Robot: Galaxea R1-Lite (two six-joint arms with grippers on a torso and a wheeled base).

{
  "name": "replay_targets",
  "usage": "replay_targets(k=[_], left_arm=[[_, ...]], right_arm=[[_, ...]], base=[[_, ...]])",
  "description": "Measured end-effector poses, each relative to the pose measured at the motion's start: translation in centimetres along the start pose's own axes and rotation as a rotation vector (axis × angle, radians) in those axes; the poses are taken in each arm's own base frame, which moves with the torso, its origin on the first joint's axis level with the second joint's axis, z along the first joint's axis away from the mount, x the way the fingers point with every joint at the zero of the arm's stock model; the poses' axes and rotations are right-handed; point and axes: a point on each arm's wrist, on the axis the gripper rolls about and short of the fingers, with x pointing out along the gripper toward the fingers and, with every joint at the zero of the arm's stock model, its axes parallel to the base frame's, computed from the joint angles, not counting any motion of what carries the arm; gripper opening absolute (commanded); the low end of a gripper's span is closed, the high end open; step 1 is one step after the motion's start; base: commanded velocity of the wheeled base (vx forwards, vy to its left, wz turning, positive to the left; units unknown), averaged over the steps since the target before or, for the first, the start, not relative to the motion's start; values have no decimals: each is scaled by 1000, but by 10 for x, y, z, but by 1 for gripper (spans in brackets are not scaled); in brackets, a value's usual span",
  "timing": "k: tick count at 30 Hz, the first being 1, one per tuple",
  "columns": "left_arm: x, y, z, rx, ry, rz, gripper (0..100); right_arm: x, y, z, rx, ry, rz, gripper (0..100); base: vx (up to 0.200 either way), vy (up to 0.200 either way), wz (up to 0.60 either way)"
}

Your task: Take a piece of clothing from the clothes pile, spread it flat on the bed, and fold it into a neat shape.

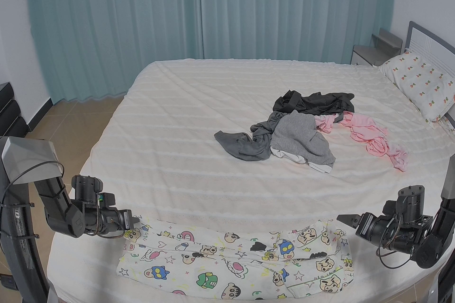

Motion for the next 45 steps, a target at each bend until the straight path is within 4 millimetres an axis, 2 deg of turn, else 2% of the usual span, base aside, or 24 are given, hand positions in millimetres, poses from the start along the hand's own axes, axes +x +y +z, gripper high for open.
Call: replay_targets(k=[12,16,26,31,32,37,45], left_arm=[[-10,-11,31,80,-215,-57,0],[-9,-12,33,95,-244,-67,0],[-10,1,14,61,-184,-27,0],[-11,8,0,111,-133,-2,0],[-11,9,-3,128,-121,3,100],[-8,16,-22,165,-36,35,100],[-5,22,-35,142,14,74,100]], right_arm=[[1,0,-1,0,11,-2,100],[2,0,-3,-3,17,-2,100],[4,1,-6,1,31,-4,100],[4,1,-7,4,37,-4,100],[4,1,-7,4,38,-3,100],[5,2,-8,2,44,-1,100],[6,2,-9,2,50,-5,100]], base=[[0,0,0],[0,0,0],[0,0,0],[0,0,0],[0,0,0],[0,0,0],[0,0,0]])
